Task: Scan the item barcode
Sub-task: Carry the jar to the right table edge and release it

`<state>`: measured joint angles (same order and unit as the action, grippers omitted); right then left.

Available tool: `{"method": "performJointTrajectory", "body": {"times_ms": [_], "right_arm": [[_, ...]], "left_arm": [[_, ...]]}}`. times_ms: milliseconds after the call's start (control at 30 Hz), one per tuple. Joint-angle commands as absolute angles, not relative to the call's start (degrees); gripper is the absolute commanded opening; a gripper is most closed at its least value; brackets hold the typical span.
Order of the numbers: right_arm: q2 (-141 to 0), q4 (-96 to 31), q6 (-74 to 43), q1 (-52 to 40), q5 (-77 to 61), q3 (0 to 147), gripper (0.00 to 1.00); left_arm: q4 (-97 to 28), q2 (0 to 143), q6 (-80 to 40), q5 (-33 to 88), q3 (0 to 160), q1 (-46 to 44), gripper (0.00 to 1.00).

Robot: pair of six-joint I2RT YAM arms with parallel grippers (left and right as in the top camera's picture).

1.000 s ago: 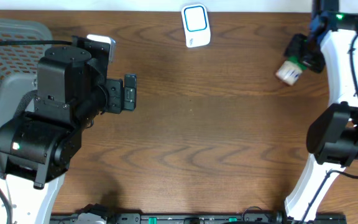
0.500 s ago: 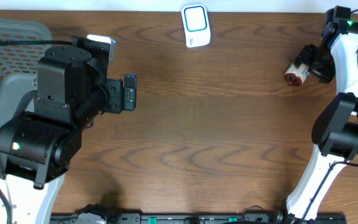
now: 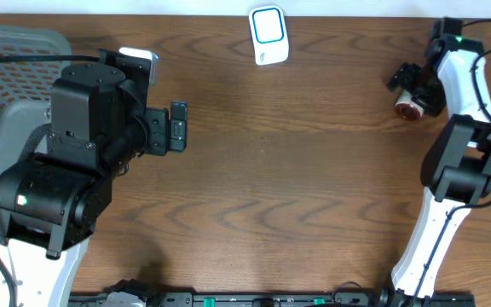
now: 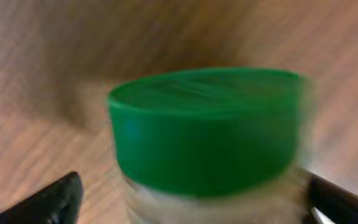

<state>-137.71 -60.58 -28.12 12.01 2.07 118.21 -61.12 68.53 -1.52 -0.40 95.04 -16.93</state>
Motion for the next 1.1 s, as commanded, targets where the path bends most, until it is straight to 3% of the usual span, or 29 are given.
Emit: {"method": "performJointTrajectory", "body": {"times_ms": [0,167,267,367,500,1067], "right_arm": [[-139.0,-59.7,-28.9,10.6,1.4,118.4,0.99],[-139.3,-58.2,-29.8,10.6,3.1,118.4,0.99],[-139.3,-58.1,-29.8,10.7,3.2,118.4,0.94],[-139.3,-58.0,-29.8,10.9,3.6,118.4,0.84],[-139.3,-58.1,-29.8,11.0,4.2,118.4,0.62],[-135.3,-68.6,-26.5,18.4,8.4,118.6,0.50]], "left_arm": [[-61.1,68.5,-1.8,-1.1,94.8,-16.7,0.98],[-61.1,68.5,-1.8,-1.1,94.8,-16.7,0.98],[-61.1,68.5,-1.8,-1.1,94.8,-16.7,0.98],[-61.1,68.5,-1.8,-1.1,94.8,-16.7,0.98],[-61.1,68.5,-1.8,-1.1,94.8,-16.7,0.98],[-61.1,68.5,-1.8,-1.1,94.8,-16.7,0.98]]}}
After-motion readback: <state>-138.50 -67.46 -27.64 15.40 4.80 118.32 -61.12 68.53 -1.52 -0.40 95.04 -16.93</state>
